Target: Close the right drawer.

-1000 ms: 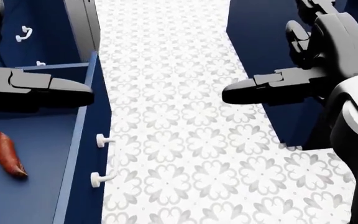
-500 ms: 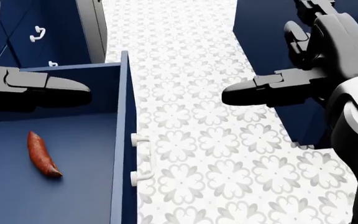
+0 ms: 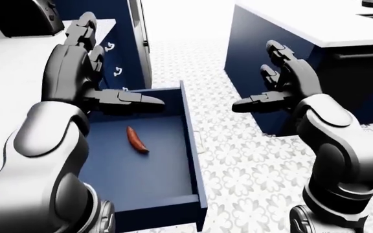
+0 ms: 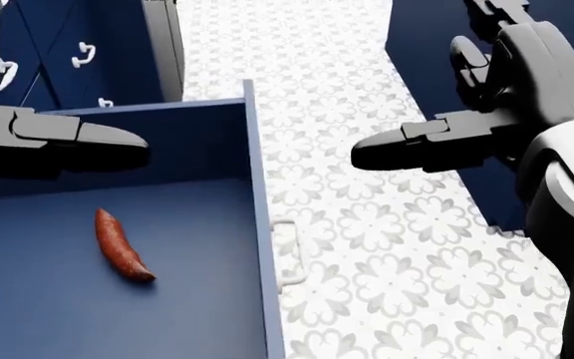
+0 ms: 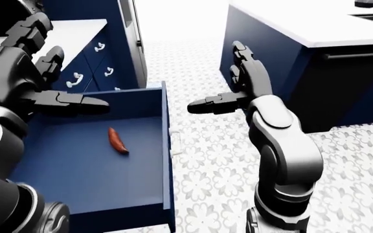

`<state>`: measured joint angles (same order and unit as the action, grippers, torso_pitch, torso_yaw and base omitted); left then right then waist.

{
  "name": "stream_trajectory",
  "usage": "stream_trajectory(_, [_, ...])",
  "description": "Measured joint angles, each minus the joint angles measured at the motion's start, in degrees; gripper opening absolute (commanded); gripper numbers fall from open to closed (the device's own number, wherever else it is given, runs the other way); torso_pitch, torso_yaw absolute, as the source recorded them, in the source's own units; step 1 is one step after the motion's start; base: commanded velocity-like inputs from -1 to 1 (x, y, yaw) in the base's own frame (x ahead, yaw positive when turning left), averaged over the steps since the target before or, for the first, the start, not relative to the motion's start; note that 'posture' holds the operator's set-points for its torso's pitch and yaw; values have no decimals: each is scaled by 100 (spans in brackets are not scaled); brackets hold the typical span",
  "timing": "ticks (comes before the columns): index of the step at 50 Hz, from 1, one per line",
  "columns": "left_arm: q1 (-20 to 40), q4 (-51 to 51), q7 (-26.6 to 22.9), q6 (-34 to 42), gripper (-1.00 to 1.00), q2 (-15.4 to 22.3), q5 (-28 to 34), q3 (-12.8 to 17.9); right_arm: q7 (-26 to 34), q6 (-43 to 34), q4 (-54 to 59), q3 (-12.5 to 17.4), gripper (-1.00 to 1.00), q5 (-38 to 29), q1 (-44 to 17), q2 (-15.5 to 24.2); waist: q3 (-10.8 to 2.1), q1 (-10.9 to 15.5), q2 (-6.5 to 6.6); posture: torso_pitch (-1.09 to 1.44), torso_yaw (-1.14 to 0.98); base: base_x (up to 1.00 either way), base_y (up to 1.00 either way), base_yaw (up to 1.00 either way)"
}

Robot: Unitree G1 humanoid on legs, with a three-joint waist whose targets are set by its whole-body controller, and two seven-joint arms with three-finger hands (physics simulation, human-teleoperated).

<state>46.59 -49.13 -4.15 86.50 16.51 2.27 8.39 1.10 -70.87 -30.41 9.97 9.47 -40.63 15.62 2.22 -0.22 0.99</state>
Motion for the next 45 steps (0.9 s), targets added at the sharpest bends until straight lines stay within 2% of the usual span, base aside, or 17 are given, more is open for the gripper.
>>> stream_trajectory(4, [42, -47, -31, -25, 100, 8, -1, -17, -31, 66, -63, 38, 100, -43, -54, 22, -7, -8, -206, 0, 0, 0, 21, 0])
stream_trajectory(6, [47, -37, -39, -28, 100, 14, 11, -12, -34, 71, -68, 30, 100, -47, -70, 23, -15, 1, -376, 0, 0, 0, 22, 0])
stream_trajectory(7, [44, -31, -39, -45, 100, -6, 20, -25, -34, 73, -63, 37, 100, -49, -77, 40, -31, -18, -410, 0, 0, 0, 22, 0])
stream_trajectory(9, [-49, -14, -61, -48, 100, -64, 4, -109, -48, 74, -33, 80, 100, -75, 11, 40, 28, -56, -332, 0, 0, 0, 22, 0])
stream_trajectory(11, [-60, 35, -101, 0, 100, -72, -35, -155, -62, 14, 47, 99, 100, -103, 66, 36, -8, -36, -375, 0, 0, 0, 22, 0])
stream_trajectory(15, [21, -33, -104, 0, 100, -42, -2, -94, -58, 8, -31, 89, 100, -100, 11, 40, -7, 7, -172, 0, 0, 0, 22, 0])
stream_trajectory(17, [26, -65, -102, -45, 100, -45, 20, -87, -50, 56, -56, 98, 100, -92, -1, 47, 9, -14, 4, 0, 0, 0, 21, 0])
stream_trajectory(19, [41, -65, -108, -44, 100, -34, 31, -77, -55, 86, -28, 90, 100, -98, -28, 42, -34, -23, 263, 0, 0, 0, 22, 0])
stream_trajectory(22, [-12, -94, -99, 85, 100, 14, 85, 3, -25, 50, -31, -30, 100, -50, 35, -39, 24, 67, 187, 0, 0, 0, 22, 0])
stream_trajectory(24, [36, -100, -89, 174, 100, 19, 121, 16, 8, -8, -4, -60, 100, -2, 44, -37, -1, 59, 133, 0, 0, 0, 22, 0])
stream_trajectory(29, [124, -192, -125, 173, 100, 29, 112, -21, -24, -3, -119, 36, 100, -36, -37, 10, -1, 7, -149, 0, 0, 0, 22, 0])
stream_trajectory(32, [157, -207, -138, 190, 100, 44, 118, -6, -39, 45, -158, 49, 100, -55, -44, 11, -13, 14, -408, 0, 0, 0, 22, 0])
stream_trajectory(34, [117, -223, -142, 188, 100, -3, 117, -57, -46, 52, -135, 78, 100, -66, -4, 32, 21, -58, -334, 0, 0, 0, 22, 0])
stream_trajectory(37, [107, -195, -186, 289, 100, -12, 67, -152, -72, -60, -48, 112, 100, -105, 63, 34, -9, -37, -378, 0, 0, 0, 22, 0])
stream_trajectory(39, [154, -210, -193, 308, 100, 6, 70, -131, -76, -107, -69, 98, 100, -107, 5, 41, -23, -6, -298, 0, 0, 0, 22, 0])
stream_trajectory(42, [198, -251, -184, 260, 100, 22, 107, -99, -67, -60, -149, 85, 100, -95, -57, 48, 19, -5, -71, 0, 0, 0, 22, 0])
stream_trajectory(45, [230, -241, -187, 252, 100, 43, 128, -96, -59, -26, -123, 71, 100, -92, -105, 52, -33, -20, 298, 0, 0, 0, 22, 0])
